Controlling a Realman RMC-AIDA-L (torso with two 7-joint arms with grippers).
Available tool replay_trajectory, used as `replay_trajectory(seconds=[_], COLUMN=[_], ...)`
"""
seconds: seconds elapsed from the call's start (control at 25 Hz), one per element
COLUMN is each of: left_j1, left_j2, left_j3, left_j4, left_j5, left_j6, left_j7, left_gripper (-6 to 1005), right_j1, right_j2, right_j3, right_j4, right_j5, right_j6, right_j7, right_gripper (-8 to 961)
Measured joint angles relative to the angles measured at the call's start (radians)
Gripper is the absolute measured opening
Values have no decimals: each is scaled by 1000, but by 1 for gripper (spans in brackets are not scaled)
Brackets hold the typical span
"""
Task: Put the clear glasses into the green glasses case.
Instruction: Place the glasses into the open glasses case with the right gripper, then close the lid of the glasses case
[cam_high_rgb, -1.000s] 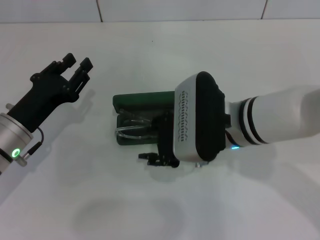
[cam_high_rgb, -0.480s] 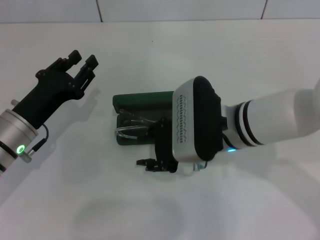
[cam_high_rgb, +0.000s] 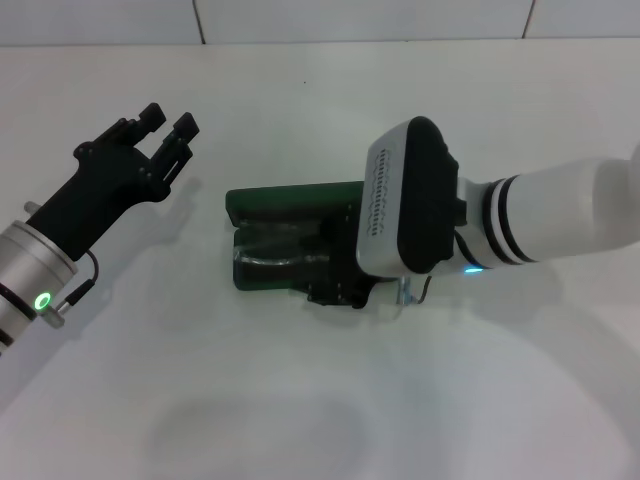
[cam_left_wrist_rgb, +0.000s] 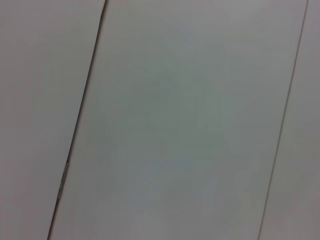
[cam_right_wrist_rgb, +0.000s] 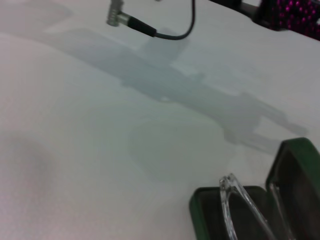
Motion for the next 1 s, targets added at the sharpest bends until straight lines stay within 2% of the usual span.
replay_trajectory(seconds=[0.16, 0.44, 0.68, 0.76, 0.88, 1.0], left_j1=[-1, 4, 7, 8, 9, 8], left_j2=[0, 0, 2, 4, 5, 4], left_j3=[0, 0, 0, 0, 0, 0], left_j4=[0, 0, 1, 8, 16, 17], left_j5=[1, 2, 2, 14, 27, 28], left_j6=[0, 0, 4, 5, 6, 6], left_j7=[0, 0, -7, -25, -38, -29], left_gripper=[461, 462, 462, 462, 462, 462], right_j1=[-8, -45, -52, -51, -75, -114], right_j2=[-1, -5, -5, -6, -6, -6], right_j3=[13, 19, 66, 124, 291, 436], right_j4=[-3, -80, -95, -102, -117, -83], right_j5=[2, 4, -2, -2, 45, 177], right_j6=[-18, -77, -131, -193, -331, -460], right_j7=[0, -7, -8, -10, -73, -228], right_gripper=[485, 485, 485, 484, 484, 484])
